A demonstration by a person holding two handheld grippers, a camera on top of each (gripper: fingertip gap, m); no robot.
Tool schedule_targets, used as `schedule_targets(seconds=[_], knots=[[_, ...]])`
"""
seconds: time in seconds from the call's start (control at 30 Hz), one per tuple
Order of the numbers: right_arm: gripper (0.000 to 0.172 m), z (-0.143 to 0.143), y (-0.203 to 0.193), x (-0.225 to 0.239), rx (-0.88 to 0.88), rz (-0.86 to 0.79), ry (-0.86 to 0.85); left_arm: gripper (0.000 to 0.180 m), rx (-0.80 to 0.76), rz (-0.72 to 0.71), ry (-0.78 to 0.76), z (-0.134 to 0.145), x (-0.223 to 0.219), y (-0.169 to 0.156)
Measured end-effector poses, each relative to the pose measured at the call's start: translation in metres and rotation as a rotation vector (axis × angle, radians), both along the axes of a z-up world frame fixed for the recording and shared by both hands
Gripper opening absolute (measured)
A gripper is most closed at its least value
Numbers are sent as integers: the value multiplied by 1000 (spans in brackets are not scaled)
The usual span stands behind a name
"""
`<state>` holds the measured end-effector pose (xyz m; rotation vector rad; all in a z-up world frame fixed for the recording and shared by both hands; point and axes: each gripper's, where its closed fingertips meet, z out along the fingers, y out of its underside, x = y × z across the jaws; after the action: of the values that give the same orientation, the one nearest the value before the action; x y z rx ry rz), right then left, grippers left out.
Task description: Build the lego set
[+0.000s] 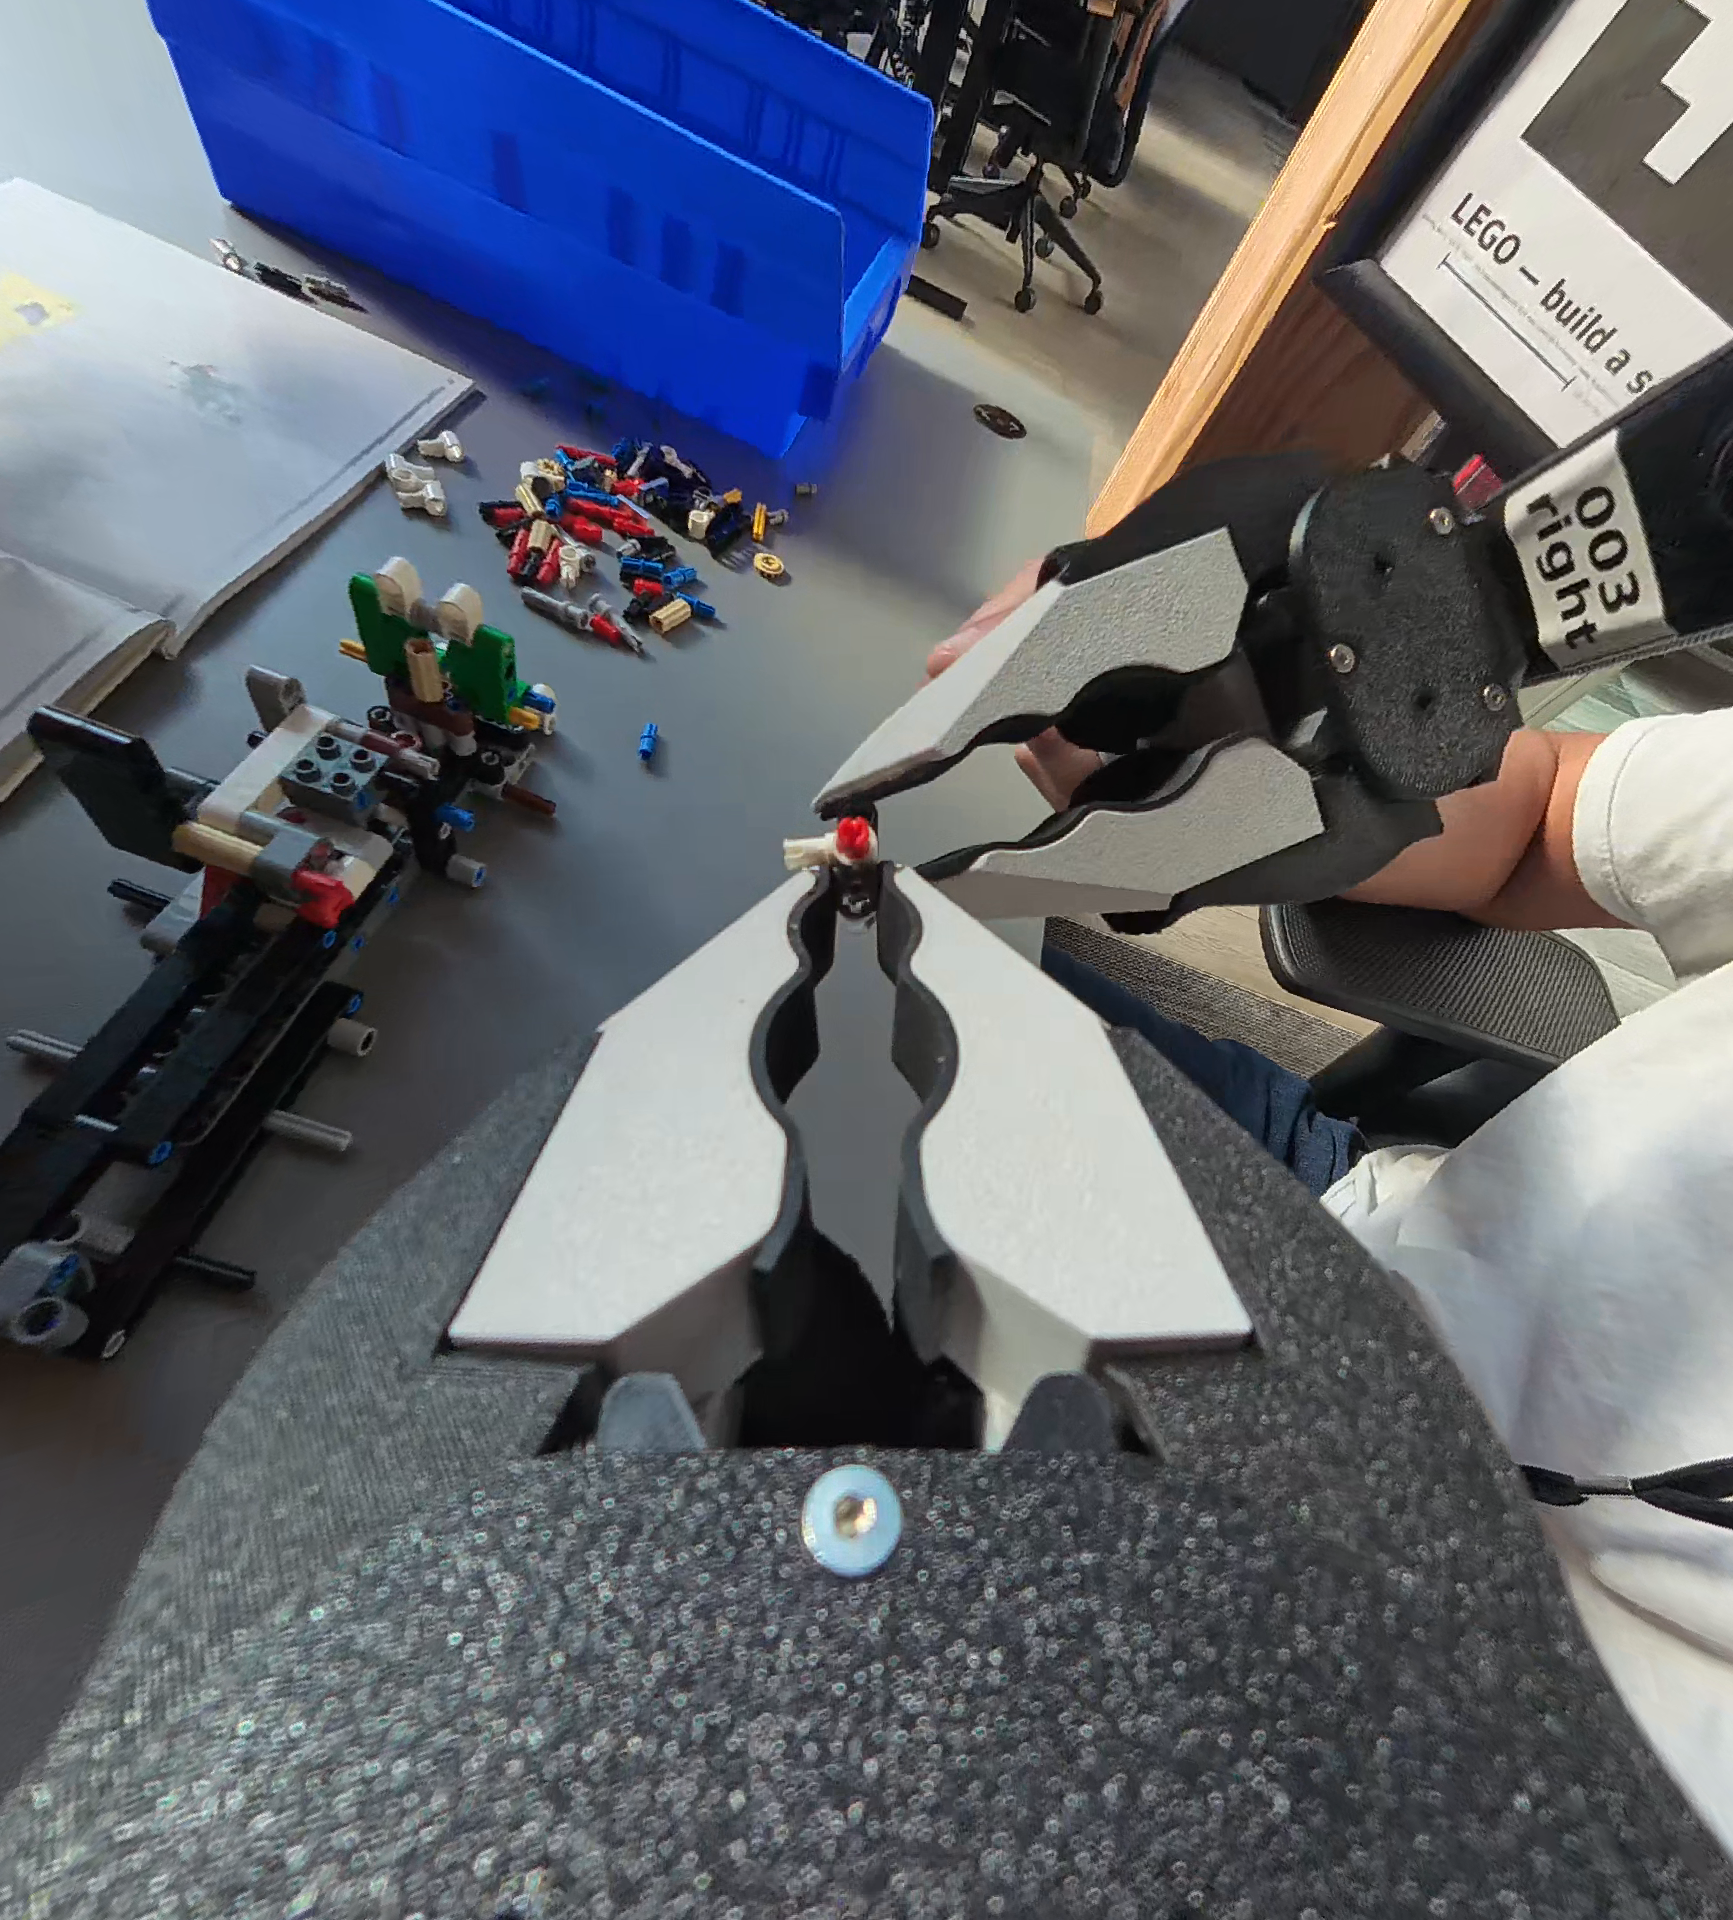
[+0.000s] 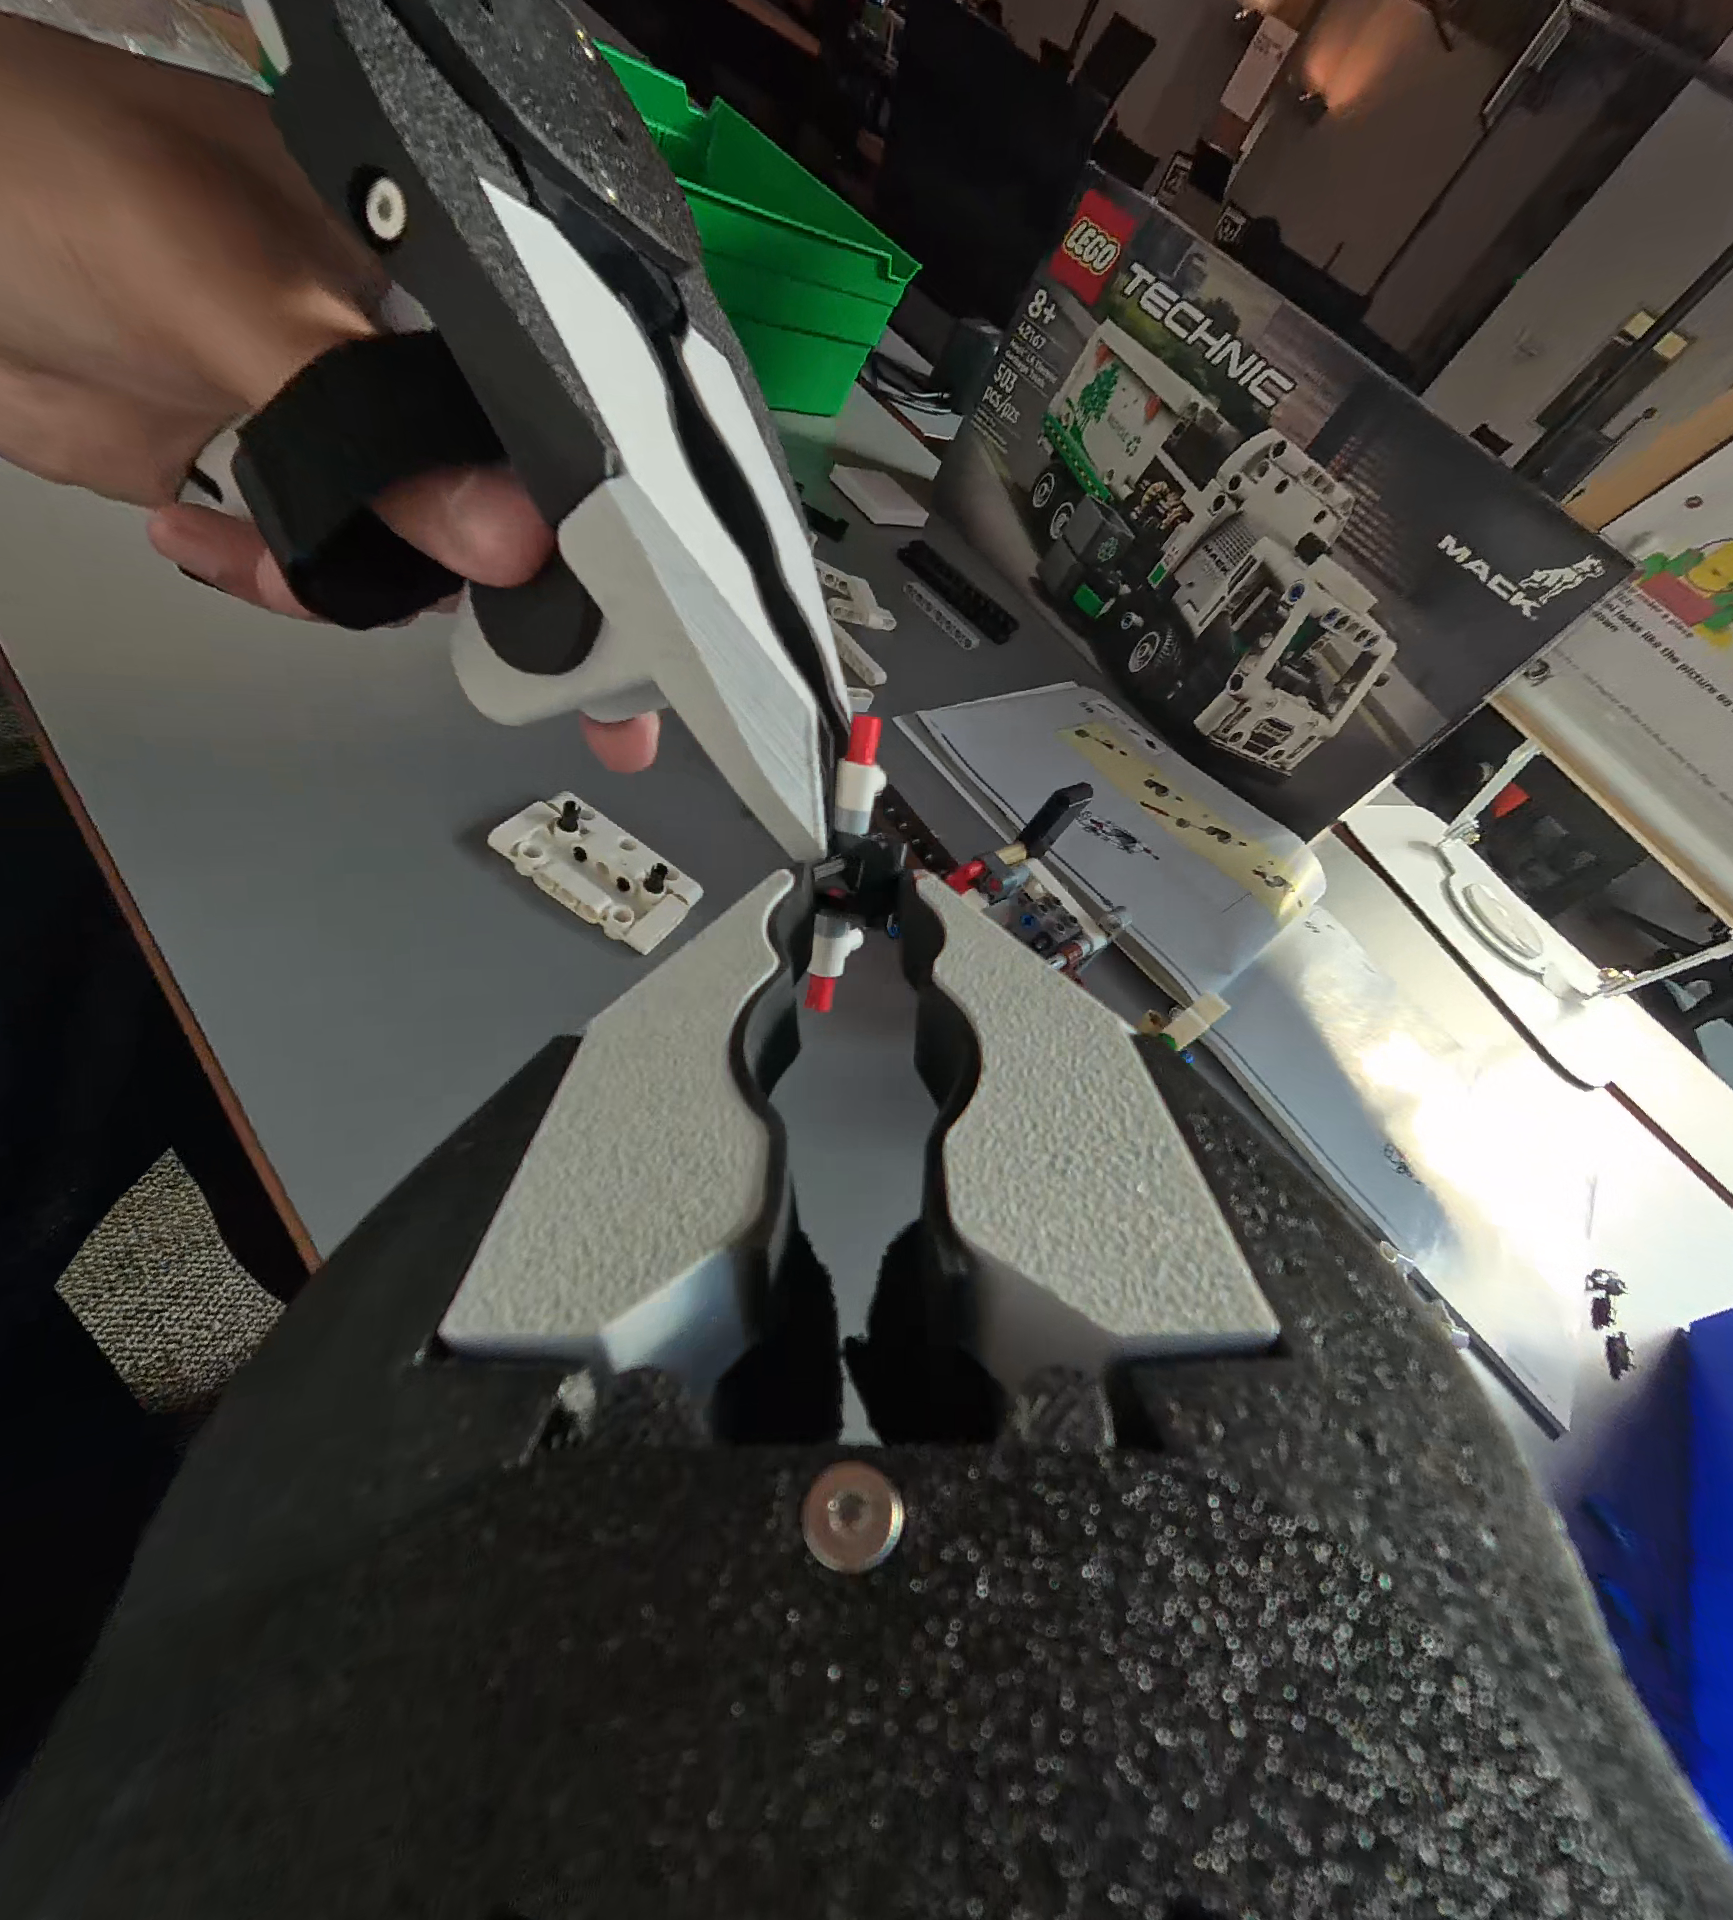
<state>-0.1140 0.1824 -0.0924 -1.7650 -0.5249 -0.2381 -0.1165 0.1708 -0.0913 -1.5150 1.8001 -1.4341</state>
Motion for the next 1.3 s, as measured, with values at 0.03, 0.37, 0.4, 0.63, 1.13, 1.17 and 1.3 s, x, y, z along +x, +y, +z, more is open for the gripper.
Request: schedule_targets(seconds=[0.03, 0.37, 0.4, 0.63, 1.13, 1.17, 1.3], knots=[[14, 0, 0, 0, 4, -9, -4, 5, -10, 6, 8, 0, 0, 0], [14, -2, 1, 3, 9, -21, 52, 5, -5, 52, -5, -2, 3, 2], [14, -2, 1, 2, 14, -16, 43, 5, -6, 46, -6, -2, 2, 2], [13, -1, -1, 7, 12, 23, 159, 14, -11, -23, -57, 2, -9, -1], [13, -38, -6, -13, -370, 223, 509, 46, 543, -65, 239, -95, -64, 60], [13, -39, -6, -14, -389, 228, 557, 43, 515, -47, 237, -95, -62, 58], [13, -53, -11, -9, -432, 195, 593, 46, 431, 10, 238, -97, -62, 36]])
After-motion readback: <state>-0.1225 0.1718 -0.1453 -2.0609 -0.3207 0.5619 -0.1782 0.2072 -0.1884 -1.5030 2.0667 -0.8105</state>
